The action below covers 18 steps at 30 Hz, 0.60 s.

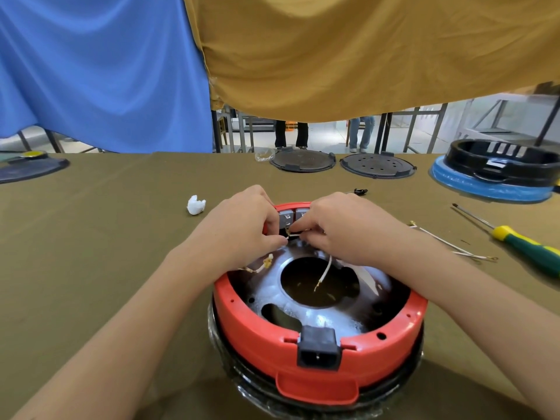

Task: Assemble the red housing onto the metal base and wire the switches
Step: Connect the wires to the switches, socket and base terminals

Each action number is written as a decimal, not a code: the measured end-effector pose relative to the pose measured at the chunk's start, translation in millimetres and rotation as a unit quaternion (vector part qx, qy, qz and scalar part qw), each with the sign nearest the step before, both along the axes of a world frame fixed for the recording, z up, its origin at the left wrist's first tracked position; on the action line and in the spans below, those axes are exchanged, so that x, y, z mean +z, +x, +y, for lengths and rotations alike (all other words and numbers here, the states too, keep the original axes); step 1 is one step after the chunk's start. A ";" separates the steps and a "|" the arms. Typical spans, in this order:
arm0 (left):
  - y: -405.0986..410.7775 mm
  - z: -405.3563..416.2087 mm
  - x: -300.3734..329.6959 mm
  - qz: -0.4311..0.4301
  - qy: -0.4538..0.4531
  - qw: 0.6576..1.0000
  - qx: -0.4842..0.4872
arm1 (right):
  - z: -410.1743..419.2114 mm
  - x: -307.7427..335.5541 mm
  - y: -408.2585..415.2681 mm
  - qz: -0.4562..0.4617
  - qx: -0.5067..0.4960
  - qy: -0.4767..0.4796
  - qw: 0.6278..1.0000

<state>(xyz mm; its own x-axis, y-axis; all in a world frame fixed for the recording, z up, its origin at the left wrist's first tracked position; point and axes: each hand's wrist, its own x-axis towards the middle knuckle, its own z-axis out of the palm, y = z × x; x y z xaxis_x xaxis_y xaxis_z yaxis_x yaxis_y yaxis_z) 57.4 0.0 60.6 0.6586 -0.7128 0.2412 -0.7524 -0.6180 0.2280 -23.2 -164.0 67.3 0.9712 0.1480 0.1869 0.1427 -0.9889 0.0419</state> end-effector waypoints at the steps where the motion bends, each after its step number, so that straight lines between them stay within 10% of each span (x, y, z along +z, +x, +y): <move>1: -0.1 -0.1 0.5 -0.003 0.004 1.000 0.001 | 0.6 -0.3 0.6 0.001 -0.002 -0.005 1.000; 18: 10.1 -17.1 6.8 -0.103 0.059 0.993 0.012 | -3.0 -2.3 1.1 -0.035 -0.033 0.063 0.997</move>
